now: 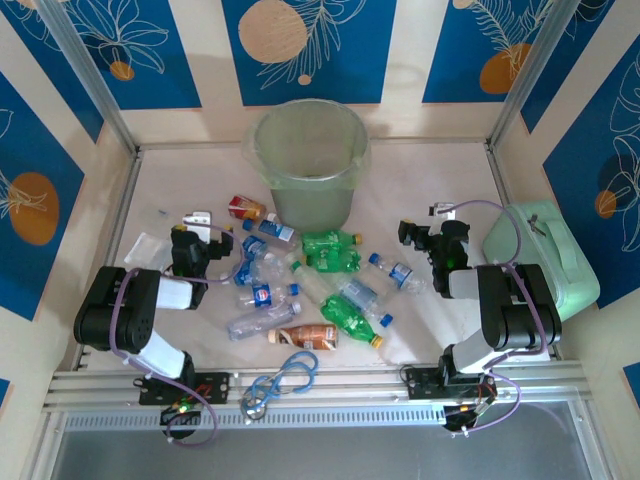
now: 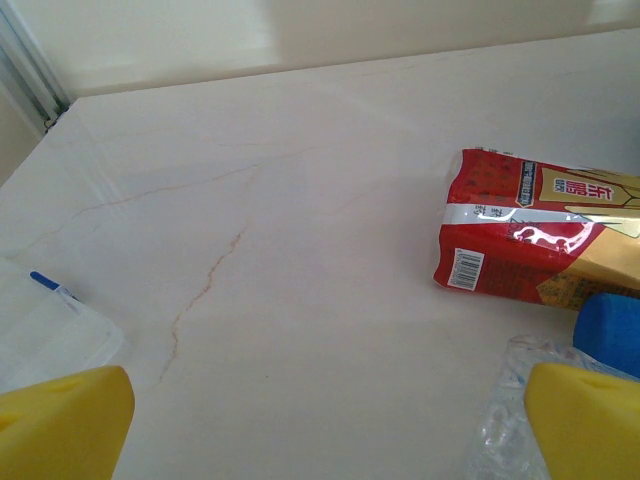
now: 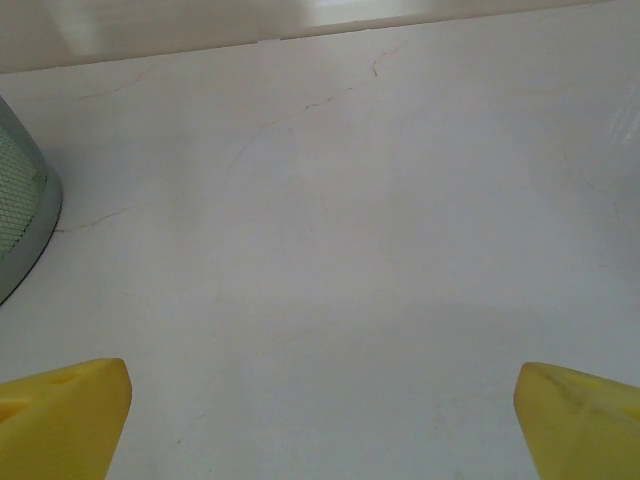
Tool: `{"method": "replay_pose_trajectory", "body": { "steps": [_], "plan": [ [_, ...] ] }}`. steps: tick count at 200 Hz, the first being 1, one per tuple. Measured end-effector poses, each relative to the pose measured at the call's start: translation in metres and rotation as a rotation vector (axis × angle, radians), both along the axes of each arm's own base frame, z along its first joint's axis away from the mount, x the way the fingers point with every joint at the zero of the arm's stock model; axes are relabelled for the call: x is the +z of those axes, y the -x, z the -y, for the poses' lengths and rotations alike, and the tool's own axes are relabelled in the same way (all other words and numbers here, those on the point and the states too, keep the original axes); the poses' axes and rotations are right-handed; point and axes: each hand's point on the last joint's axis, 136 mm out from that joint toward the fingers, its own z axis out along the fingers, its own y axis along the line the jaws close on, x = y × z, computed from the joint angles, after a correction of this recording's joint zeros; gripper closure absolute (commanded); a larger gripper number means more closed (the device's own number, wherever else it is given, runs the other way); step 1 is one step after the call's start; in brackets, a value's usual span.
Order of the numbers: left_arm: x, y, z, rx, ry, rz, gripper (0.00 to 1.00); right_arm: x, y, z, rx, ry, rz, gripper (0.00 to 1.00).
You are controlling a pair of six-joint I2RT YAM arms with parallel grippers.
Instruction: Put the plastic bottles in the bin
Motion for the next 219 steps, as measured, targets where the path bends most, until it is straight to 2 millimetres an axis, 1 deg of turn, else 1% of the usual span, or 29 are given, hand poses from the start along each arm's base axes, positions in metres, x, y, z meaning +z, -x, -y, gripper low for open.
{"method": "replay_pose_trajectory", "body": {
  "steps": [143, 154, 160, 168, 175, 185, 188, 192, 194, 195, 196, 198, 199, 201, 202, 205, 210, 219],
  "plan": [
    [0.000, 0.000, 0.000, 0.000, 0.000, 0.000, 0.00, 0.000, 0.000, 0.001, -0.011, 0.006, -0.002, 0.01],
    [0.001, 0.001, -0.002, 0.013, -0.006, -0.025, 0.00, -0.001, 0.002, 0.004, -0.049, 0.032, -0.040, 0.01],
    [0.004, 0.001, -0.005, 0.035, -0.014, -0.047, 0.00, 0.004, 0.002, 0.004, -0.078, 0.048, -0.076, 0.01],
    [0.018, -0.002, -0.011, 0.082, -0.013, -0.054, 0.00, 0.021, -0.001, 0.002, -0.109, 0.045, -0.109, 0.01],
    [0.037, -0.006, -0.018, 0.130, 0.007, -0.046, 0.00, 0.048, -0.007, 0.002, -0.137, 0.025, -0.121, 0.01],
    [0.074, -0.012, -0.022, 0.178, 0.055, -0.010, 0.00, 0.103, -0.016, 0.000, -0.168, -0.036, -0.089, 0.01],
    [0.090, -0.014, -0.022, 0.187, 0.076, 0.008, 0.00, 0.120, -0.018, 0.001, -0.180, -0.055, -0.070, 0.01],
    [0.107, -0.016, -0.022, 0.193, 0.104, 0.025, 0.00, 0.143, -0.019, 0.003, -0.201, -0.091, -0.041, 0.01],
    [0.117, -0.016, -0.021, 0.196, 0.118, 0.037, 0.00, 0.150, -0.018, 0.004, -0.208, -0.102, -0.034, 0.01],
    [0.120, -0.016, -0.021, 0.196, 0.121, 0.041, 0.00, 0.157, -0.018, 0.005, -0.213, -0.112, -0.023, 0.01],
    [0.128, -0.017, -0.021, 0.196, 0.133, 0.052, 0.00, 0.160, -0.017, 0.006, -0.216, -0.116, -0.020, 0.01],
    [0.135, -0.017, -0.020, 0.196, 0.145, 0.060, 0.00, 0.169, -0.015, 0.008, -0.227, -0.136, -0.011, 0.01],
    [0.142, -0.017, -0.019, 0.196, 0.158, 0.070, 0.00, 0.174, -0.014, 0.009, -0.232, -0.149, -0.005, 0.01],
    [0.148, -0.017, -0.018, 0.196, 0.169, 0.077, 0.00, 0.179, -0.012, 0.011, -0.240, -0.160, -0.004, 0.01],
    [0.156, -0.017, -0.018, 0.196, 0.178, 0.088, 0.00, 0.181, -0.011, 0.011, -0.244, -0.164, -0.002, 0.01],
    [0.169, -0.016, -0.016, 0.193, 0.202, 0.104, 0.00, 0.192, -0.006, 0.015, -0.255, -0.190, 0.003, 0.01],
    [0.190, -0.014, -0.013, 0.187, 0.242, 0.133, 0.00, 0.199, 0.001, 0.019, -0.269, -0.220, -0.005, 0.00],
    [0.220, -0.006, -0.003, 0.162, 0.310, 0.168, 0.01, 0.200, 0.015, 0.023, -0.294, -0.255, -0.055, 0.02]
  ]
}}
